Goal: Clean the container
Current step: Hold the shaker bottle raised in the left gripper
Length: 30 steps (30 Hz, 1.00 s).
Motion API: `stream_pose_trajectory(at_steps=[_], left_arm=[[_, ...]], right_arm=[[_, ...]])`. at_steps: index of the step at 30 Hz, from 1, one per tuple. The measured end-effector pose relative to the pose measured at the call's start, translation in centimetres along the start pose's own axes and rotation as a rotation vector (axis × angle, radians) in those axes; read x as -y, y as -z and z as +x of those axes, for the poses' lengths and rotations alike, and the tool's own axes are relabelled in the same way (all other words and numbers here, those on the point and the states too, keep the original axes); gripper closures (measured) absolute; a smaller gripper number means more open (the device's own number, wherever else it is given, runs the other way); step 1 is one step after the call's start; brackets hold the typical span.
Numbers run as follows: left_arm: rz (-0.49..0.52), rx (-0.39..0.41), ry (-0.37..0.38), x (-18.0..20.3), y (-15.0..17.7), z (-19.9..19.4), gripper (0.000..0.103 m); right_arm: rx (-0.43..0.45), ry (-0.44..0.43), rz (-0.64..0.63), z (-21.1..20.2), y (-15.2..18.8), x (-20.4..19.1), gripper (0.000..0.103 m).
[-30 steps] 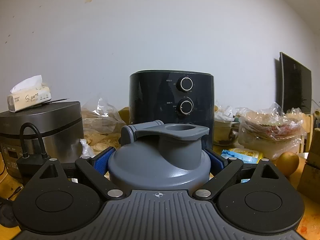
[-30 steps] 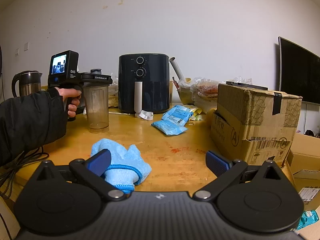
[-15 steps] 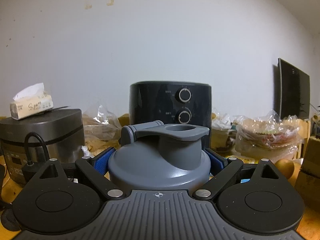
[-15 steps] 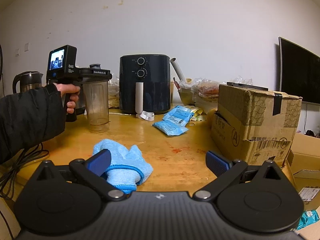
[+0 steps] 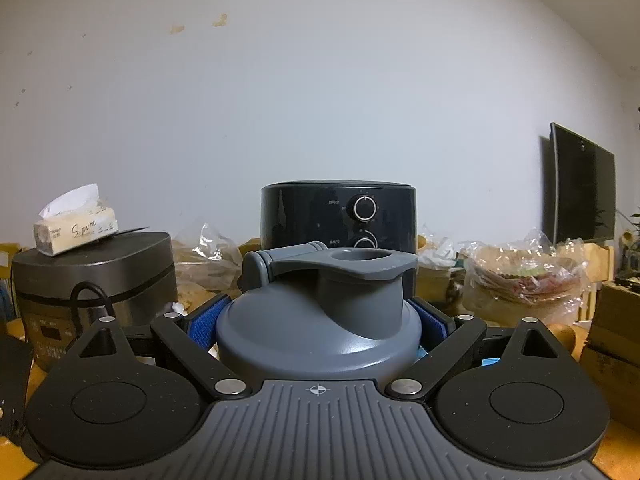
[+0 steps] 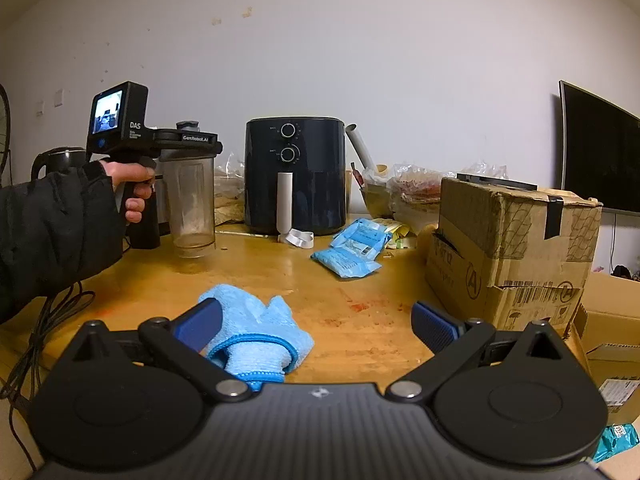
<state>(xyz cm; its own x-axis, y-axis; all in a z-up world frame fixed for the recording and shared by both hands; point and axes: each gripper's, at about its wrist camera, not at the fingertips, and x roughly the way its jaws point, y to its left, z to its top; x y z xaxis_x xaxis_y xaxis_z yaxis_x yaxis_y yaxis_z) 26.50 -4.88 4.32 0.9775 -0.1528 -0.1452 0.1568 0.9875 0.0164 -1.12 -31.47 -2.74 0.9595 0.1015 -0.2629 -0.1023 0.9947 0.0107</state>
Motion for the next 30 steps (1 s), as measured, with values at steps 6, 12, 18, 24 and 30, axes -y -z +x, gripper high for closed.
stream_pose_trajectory(at_steps=[6, 12, 18, 24, 30], left_arm=[[0.011, 0.002, 0.004, 0.1, 0.3, -1.2, 0.009], [-0.006, 0.001, 0.014, 0.1, 0.3, -2.8, 0.009], [-0.015, -0.017, 0.022, 0.2, 0.5, -4.2, 0.009], [-0.010, -0.024, 0.037, 0.4, 0.7, -5.2, 0.009], [-0.014, -0.024, 0.048, 0.6, 0.8, -6.4, 0.009]], right_arm=[[0.004, -0.004, -0.002, -0.2, -0.1, -0.1, 0.000], [0.003, -0.008, -0.003, -0.4, 0.0, -0.3, 0.000], [0.000, -0.014, -0.006, -0.4, 0.0, -0.6, 0.000], [-0.003, -0.020, -0.008, -0.4, 0.1, -0.6, 0.000], [-0.008, -0.021, -0.004, -0.2, 0.1, -0.6, 0.000]])
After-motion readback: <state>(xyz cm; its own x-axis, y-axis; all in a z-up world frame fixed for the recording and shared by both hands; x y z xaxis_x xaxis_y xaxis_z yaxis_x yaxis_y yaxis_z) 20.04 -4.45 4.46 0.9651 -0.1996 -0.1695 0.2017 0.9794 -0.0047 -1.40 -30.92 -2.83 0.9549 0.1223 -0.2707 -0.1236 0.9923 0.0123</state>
